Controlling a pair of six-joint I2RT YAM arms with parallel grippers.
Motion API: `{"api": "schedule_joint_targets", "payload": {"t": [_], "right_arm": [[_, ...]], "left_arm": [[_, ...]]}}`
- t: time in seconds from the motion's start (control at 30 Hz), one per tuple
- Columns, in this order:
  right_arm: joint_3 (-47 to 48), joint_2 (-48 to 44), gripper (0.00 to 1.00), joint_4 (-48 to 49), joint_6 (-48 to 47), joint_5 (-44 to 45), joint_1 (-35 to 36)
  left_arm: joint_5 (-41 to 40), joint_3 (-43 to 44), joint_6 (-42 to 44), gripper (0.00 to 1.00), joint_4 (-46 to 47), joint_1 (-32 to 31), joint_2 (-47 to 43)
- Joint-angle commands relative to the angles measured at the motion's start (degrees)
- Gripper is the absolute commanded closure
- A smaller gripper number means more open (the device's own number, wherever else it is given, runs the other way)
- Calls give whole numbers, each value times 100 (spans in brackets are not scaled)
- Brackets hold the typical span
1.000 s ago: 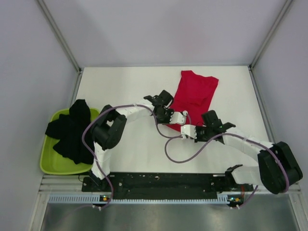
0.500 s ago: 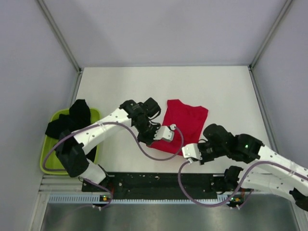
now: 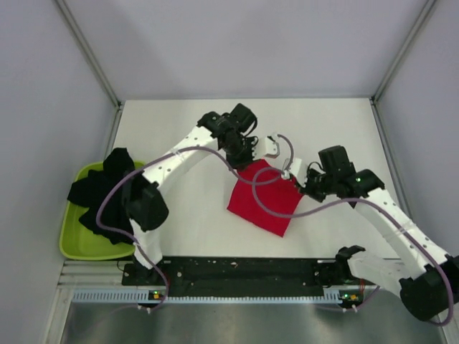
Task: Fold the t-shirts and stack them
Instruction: Fold the long partially folded tshirt into a neat square
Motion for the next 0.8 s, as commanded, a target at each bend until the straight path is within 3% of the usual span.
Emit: {"api": "schedule_joint_targets", "payload": {"t": [0.0,0.17,0.6,0.63,0.7,0.77], "right_arm": [[46,671,100,777,-97,-175,-812],[345,1594,100,1235,44,-113,-1182],[793,3167,100,1587,500,563,-1498],[872,3281,97,1657,614,633,-1490],[1065,3519,74,1859,1008,809,-1507],[1372,3844,68,2079,1483,1404,-1577]], "left_arm": [[-841,1172,-171,100,220,269,994],[-1228,2150,-259,100,396,357,1997],[-1519,2010,-488,98,1776,357,2780],[-1589,2001,-523,86,1846,357,2825],[-1685,2010,-584,49,1977,366,2895],[-2097,2062,-716,31,2276,374,2913]]}}
